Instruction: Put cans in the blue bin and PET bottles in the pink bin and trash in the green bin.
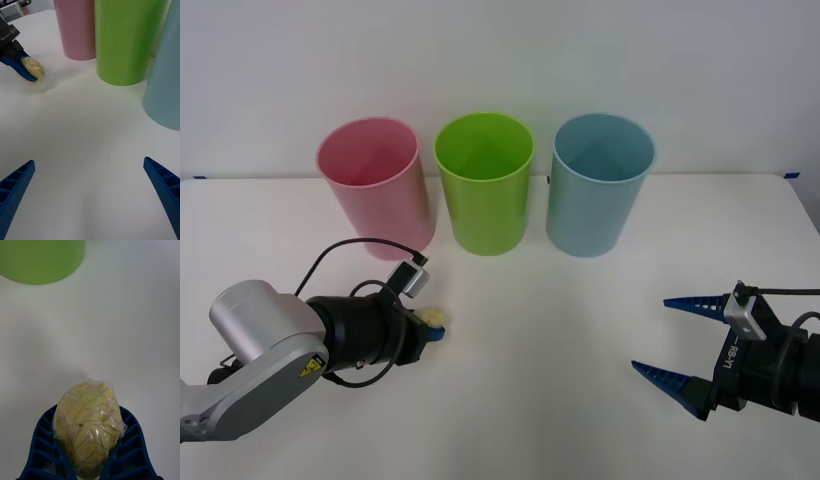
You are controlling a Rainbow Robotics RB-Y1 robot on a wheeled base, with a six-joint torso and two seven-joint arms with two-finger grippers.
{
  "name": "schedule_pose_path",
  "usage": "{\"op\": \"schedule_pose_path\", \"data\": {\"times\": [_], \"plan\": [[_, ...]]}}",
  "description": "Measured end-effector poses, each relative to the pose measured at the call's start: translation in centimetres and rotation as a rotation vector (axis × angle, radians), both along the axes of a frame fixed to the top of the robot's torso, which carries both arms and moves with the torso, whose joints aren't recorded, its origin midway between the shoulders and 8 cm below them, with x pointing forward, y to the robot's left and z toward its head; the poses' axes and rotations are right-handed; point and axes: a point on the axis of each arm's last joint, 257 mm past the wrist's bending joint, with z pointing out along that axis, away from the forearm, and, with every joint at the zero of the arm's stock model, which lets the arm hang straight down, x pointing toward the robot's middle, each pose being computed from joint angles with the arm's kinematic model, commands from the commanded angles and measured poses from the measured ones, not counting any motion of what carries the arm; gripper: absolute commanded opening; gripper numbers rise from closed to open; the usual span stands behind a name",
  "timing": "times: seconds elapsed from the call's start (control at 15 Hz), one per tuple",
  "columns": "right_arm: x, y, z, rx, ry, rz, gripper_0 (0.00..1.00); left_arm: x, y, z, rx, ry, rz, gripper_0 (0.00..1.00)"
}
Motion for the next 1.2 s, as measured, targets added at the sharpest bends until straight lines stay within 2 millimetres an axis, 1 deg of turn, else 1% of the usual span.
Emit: {"op": "schedule_pose_path", "data": {"times": [0.2,0.33,0.53,0.67,0.87,1.07,1.2], "plan": [[0.0,0.0,0.0,0.0,0.0,0.0,1.0,0.0,0.6,1.5,-0.022,-0.086,-0.077,0.0],[0.0,0.0,0.0,0.0,0.0,0.0,1.0,-0.4,0.4,2.8,-0.058,-0.136,-0.11,0.0],[0.0,0.0,0.0,0.0,0.0,0.0,1.0,-0.6,-0.2,5.4,-0.135,-0.211,-0.14,0.0],[0.0,0.0,0.0,0.0,0.0,0.0,1.0,-0.6,-0.4,7.8,-0.17,-0.292,-0.156,0.0],[0.0,0.0,0.0,0.0,0.0,0.0,1.0,0.1,0.0,11.5,-0.214,-0.408,-0.148,0.0],[0.0,0.0,0.0,0.0,0.0,0.0,1.0,0.0,-0.2,15.2,-0.317,-0.442,-0.119,0.0],[0.0,0.0,0.0,0.0,0.0,0.0,1.0,0.0,0.1,17.4,-0.362,-0.464,-0.105,0.0]]}}
